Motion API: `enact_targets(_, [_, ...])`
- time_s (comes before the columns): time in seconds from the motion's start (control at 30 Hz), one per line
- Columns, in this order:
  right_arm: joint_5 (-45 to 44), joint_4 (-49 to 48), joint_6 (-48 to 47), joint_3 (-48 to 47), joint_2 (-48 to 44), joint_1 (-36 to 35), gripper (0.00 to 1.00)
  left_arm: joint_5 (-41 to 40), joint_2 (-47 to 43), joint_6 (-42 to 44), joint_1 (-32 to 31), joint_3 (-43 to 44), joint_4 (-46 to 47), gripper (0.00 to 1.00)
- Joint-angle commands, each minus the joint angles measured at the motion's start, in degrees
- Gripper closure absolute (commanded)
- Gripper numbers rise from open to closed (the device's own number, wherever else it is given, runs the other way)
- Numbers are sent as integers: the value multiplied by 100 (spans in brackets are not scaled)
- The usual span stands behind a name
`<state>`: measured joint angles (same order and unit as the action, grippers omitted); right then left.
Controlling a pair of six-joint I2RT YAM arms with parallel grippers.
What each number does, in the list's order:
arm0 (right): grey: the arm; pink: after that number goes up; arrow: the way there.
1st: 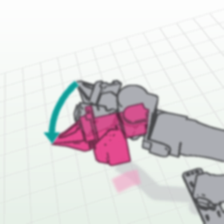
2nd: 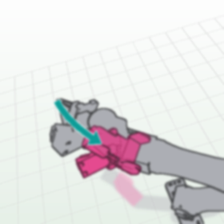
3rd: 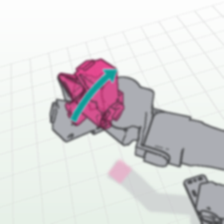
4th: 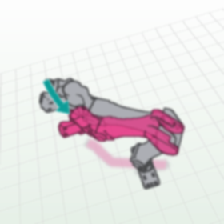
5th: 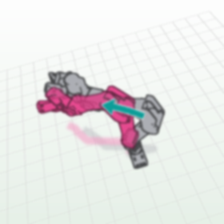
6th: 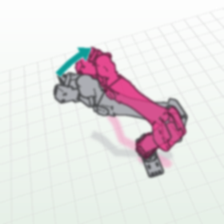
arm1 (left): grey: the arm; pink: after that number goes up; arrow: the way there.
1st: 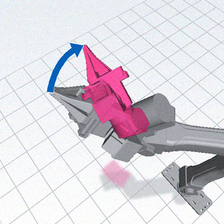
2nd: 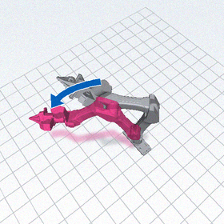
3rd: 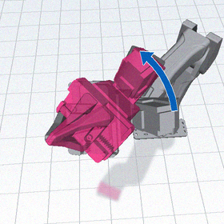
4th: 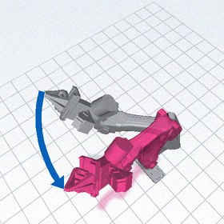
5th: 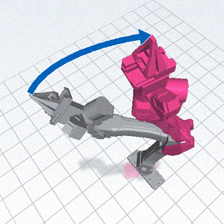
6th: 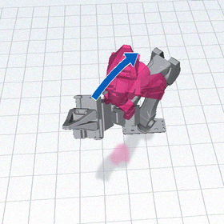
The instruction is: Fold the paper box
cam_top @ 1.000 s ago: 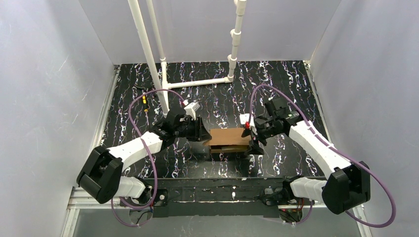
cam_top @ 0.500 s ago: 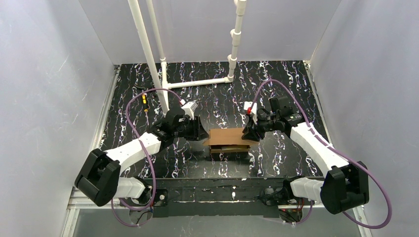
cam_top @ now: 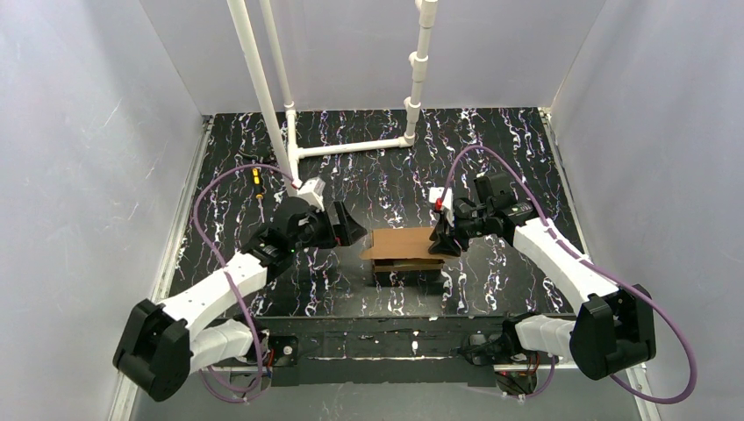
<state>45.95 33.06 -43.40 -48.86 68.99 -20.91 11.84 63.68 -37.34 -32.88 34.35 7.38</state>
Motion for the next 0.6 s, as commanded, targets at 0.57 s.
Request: enact_targets(0.57, [-170,-64,-305,174,174,53,65,1591,61,31,133,141,124,16])
